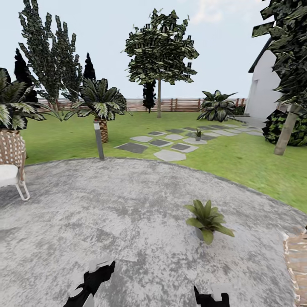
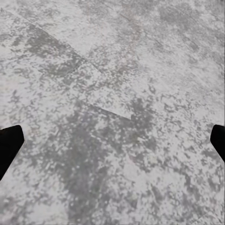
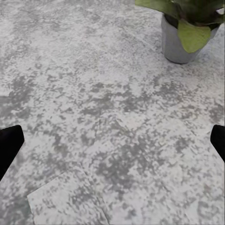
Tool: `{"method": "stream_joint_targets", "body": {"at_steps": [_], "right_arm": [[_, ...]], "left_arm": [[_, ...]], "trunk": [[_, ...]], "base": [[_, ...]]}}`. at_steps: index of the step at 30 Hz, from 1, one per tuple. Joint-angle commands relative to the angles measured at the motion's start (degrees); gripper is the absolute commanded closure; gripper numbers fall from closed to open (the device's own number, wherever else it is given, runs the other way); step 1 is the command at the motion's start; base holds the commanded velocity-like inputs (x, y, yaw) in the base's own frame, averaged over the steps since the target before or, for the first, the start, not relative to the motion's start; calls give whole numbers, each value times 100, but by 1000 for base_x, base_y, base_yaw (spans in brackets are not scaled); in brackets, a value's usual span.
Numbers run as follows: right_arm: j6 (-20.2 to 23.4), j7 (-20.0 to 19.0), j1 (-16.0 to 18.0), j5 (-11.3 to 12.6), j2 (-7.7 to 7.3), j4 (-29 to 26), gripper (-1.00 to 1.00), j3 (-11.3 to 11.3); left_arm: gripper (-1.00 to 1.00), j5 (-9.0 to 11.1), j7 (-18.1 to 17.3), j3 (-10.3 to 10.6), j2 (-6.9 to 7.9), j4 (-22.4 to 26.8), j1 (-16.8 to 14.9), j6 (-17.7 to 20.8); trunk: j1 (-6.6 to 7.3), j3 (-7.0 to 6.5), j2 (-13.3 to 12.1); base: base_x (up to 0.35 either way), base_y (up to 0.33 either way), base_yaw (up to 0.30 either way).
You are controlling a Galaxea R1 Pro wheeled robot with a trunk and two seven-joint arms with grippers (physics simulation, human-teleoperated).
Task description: Pick up the pesticide atomizer in the garden and spray insectifuge to fully cover both potted plants in the garden.
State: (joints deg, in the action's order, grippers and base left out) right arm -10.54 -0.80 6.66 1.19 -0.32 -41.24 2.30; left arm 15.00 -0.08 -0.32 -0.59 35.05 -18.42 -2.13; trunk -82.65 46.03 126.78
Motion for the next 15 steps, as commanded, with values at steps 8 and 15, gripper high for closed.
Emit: {"method": "stream_joint_targets", "body": {"at_steps": [8,15], "right_arm": [[-18,-8,2,13,-3,2,-100,7],[-18,-8,2,13,-3,8,-100,7]], "left_arm": [[-100,38,-1,-3,-3,-4,-4,-15],[-100,38,-1,-3,-3,-3,-4,-15]], "trunk": [[-2,6,2],[-2,6,2]], "base": [[331,0,147],[331,0,65]]}}
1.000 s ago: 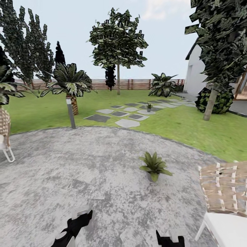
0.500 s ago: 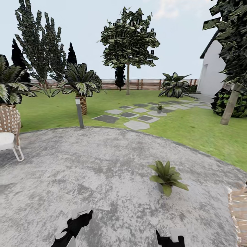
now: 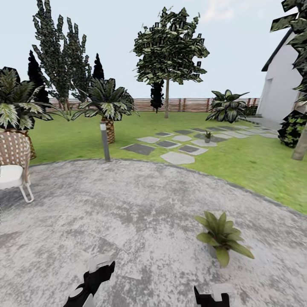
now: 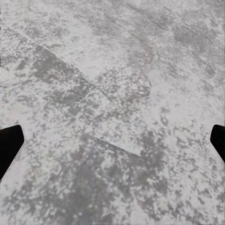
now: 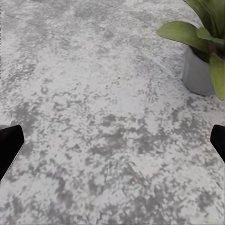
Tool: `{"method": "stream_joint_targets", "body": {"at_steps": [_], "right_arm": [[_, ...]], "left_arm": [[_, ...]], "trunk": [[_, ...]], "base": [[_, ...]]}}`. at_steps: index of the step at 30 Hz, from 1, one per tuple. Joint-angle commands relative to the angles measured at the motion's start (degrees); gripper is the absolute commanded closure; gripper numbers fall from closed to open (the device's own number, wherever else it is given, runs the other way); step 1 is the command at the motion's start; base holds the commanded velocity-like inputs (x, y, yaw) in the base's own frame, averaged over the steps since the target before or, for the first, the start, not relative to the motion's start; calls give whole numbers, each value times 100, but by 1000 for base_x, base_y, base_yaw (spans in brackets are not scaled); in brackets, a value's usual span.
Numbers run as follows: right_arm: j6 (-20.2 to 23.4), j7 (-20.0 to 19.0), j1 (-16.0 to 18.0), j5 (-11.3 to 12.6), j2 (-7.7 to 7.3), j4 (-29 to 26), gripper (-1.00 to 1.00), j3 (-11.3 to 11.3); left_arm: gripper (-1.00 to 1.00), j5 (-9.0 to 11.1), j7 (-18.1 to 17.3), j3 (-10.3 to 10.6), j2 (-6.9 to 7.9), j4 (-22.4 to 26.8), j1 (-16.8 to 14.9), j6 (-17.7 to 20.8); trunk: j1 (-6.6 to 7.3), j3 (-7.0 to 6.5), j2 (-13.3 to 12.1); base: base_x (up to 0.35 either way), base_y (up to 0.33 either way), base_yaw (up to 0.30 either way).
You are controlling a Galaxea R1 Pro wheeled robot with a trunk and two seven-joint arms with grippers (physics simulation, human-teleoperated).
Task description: Pick up the pesticide atomizer in the garden and spray insectifuge to fully cover both potted plants in the garden.
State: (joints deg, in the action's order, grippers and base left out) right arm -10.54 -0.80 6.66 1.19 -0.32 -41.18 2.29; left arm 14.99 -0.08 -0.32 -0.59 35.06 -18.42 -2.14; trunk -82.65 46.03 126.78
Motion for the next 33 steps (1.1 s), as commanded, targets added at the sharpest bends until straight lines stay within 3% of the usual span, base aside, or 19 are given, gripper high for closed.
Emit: {"method": "stream_joint_targets", "body": {"at_steps": [1,9,33], "right_arm": [[-18,-8,2,13,-3,3,-100,8],[-18,-8,2,13,-3,10,-100,8],[-18,-8,2,13,-3,5,-100,7]], "left_arm": [[-100,39,-1,-3,-2,-5,-3,-15],[-100,39,-1,-3,-2,-8,-3,-15],[-100,39,-1,-3,-2,-8,-3,-15]], "trunk": [[-2,6,2],[-2,6,2],[-2,6,2]], "base": [[331,0,155],[331,0,122],[330,39,6]]}}
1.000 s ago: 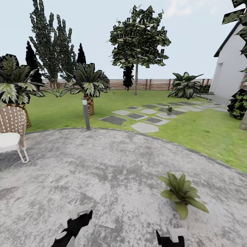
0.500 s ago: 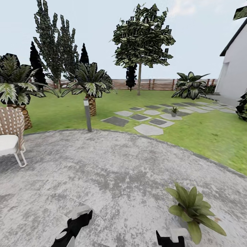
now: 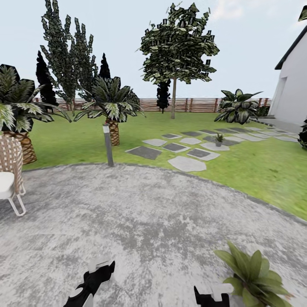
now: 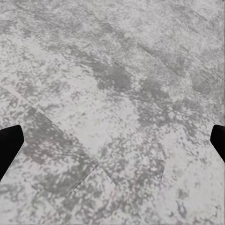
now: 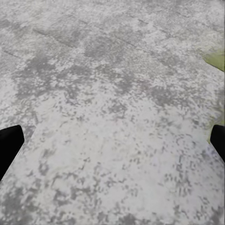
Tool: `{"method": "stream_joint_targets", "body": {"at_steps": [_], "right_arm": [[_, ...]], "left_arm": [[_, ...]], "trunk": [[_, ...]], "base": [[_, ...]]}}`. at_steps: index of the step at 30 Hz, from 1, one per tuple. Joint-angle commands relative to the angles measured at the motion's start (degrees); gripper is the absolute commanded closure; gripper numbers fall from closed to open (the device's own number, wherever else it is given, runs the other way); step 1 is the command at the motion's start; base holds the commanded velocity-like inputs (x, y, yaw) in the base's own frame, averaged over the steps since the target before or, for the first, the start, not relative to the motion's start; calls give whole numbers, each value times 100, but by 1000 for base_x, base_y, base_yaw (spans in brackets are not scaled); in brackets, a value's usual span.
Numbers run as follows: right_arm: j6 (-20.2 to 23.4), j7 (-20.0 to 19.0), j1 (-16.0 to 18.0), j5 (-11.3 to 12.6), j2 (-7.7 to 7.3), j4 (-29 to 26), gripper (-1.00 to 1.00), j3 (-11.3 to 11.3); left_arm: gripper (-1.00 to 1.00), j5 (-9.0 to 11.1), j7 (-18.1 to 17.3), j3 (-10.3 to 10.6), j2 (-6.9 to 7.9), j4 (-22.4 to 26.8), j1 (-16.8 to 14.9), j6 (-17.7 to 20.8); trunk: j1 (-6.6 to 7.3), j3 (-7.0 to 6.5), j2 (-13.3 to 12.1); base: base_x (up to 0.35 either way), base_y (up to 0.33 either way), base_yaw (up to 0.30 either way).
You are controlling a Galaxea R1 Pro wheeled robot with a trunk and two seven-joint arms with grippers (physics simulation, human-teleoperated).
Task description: Pick up the pesticide atomizer in the garden and spray insectifuge to fully cover both potted plants in the garden.
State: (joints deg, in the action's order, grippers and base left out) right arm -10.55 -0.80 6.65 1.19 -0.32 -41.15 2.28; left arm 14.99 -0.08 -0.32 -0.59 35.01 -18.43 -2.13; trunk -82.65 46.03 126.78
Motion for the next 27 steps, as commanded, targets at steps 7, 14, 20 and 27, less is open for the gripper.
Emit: {"method": "stream_joint_targets", "body": {"at_steps": [7,14,20,27], "right_arm": [[-18,-8,3,13,-3,2,-100,5],[-18,-8,3,13,-3,4,-100,1],[-18,-8,3,13,-3,5,-100,1],[-18,-8,3,18,-3,10,-100,1]], "left_arm": [[-100,39,-1,-3,-2,-1,-3,-15],[-100,39,-1,-3,-2,2,-3,-15],[-100,39,-1,-3,-2,0,-3,-15],[-100,39,-1,-3,-2,-2,-3,-15]], "trunk": [[-2,6,2],[-2,6,2],[-2,6,2],[-2,6,2]], "base": [[328,128,0],[328,130,0],[327,131,0],[327,131,0]]}}
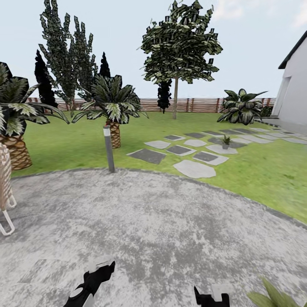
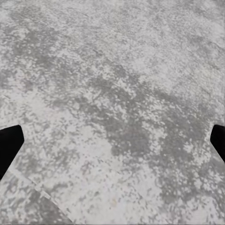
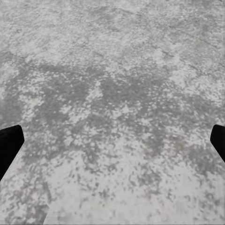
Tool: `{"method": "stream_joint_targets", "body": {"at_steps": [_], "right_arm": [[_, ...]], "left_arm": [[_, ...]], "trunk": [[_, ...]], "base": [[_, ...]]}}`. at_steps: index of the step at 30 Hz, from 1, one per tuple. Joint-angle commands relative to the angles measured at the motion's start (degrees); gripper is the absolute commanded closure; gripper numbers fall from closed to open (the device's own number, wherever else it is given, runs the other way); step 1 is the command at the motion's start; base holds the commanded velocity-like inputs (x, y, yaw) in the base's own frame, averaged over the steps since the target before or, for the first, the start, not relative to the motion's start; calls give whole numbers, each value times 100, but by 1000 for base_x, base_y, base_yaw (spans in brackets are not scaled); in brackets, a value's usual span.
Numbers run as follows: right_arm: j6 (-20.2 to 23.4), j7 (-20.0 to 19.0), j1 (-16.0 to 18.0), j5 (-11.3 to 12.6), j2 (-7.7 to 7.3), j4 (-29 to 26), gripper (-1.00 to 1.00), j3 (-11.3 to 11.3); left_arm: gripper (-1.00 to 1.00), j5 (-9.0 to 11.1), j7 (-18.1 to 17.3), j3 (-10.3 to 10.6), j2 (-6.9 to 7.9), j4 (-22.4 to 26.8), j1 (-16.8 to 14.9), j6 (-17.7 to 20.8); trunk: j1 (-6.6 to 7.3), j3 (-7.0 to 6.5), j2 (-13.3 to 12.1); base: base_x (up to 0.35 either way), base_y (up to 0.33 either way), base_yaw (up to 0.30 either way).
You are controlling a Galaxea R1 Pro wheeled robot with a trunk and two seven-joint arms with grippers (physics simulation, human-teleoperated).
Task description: Pick up the pesticide atomizer in the garden and spray insectifuge to fully cover both potted plants in the garden.
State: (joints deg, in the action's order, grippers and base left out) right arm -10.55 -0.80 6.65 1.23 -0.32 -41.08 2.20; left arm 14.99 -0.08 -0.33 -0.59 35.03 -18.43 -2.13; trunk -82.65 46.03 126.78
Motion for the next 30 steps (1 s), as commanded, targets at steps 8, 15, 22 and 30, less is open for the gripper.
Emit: {"method": "stream_joint_targets", "body": {"at_steps": [8,15,22,30], "right_arm": [[-18,-8,7,15,-5,3,-100,8],[-18,-13,11,16,-15,3,-100,8],[-10,-29,11,18,-26,-21,-100,1],[-9,-26,11,18,-12,-52,-100,0]], "left_arm": [[-100,39,-1,-3,-2,-3,-3,-15],[-100,39,-1,-3,-2,-1,-3,-15],[-100,39,-1,-3,-2,-1,-3,-15],[-100,39,-1,-3,-2,-3,-3,-15]], "trunk": [[-2,6,2],[-2,6,2],[-2,6,2],[-2,6,2]], "base": [[327,131,0],[327,131,0],[327,131,0],[327,131,0]]}}
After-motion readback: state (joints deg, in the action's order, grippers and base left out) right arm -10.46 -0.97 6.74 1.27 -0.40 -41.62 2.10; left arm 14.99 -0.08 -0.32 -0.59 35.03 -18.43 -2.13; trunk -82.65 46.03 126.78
